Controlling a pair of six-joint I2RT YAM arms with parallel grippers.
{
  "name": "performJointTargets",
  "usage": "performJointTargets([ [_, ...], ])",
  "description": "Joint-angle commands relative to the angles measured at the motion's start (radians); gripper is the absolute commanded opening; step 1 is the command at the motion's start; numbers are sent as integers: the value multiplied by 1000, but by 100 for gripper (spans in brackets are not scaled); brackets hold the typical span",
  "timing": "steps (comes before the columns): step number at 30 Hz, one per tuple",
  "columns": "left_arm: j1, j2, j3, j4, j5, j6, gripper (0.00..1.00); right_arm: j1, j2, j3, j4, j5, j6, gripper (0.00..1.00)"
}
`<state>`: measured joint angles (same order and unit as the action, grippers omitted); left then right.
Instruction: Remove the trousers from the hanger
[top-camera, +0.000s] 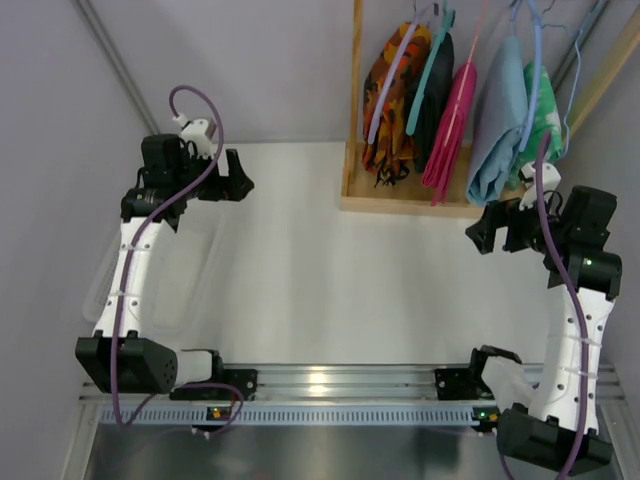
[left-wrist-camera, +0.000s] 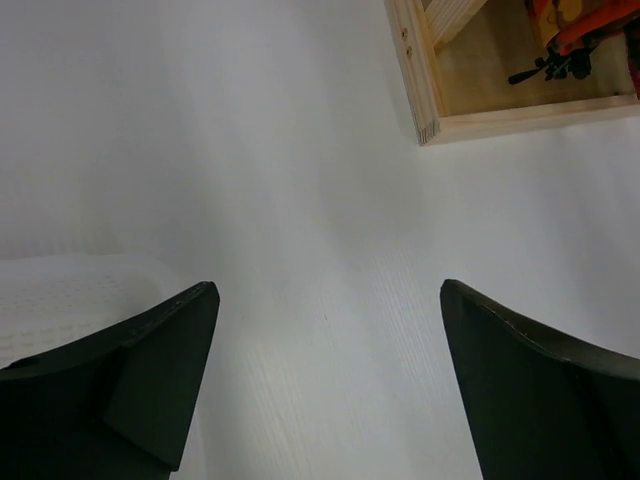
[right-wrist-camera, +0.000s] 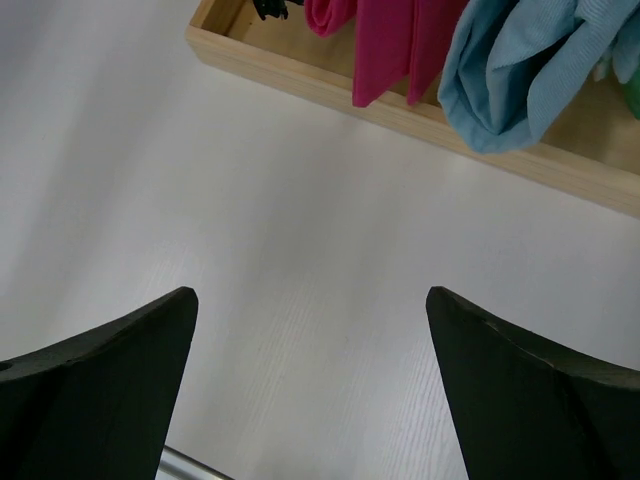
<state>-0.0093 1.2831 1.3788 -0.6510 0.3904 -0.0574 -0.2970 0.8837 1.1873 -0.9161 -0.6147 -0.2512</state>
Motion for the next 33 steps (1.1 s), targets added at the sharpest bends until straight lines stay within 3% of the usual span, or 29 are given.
performJointTargets([
  [1,3,39,127,31,-16,5,98,-1,27,66,-13,-49,3,99],
  [7,2,238,524,33,240,-85,99,-1,72,120,-17,-83,24,99],
  [10,-4,307,644,108,367,-214,99,-2,83,146,-24,-92,32,99],
  [15,-69,370,648,444,478,-467,98,-5,119,222,-61,-108,33,99],
  [26,-271,536,646,1000,478,-840,93,-33,238,348,-75,-180,145,99],
  [33,-403,696,747,1077,438,-901,91,-50,265,400,-84,-189,156,99],
])
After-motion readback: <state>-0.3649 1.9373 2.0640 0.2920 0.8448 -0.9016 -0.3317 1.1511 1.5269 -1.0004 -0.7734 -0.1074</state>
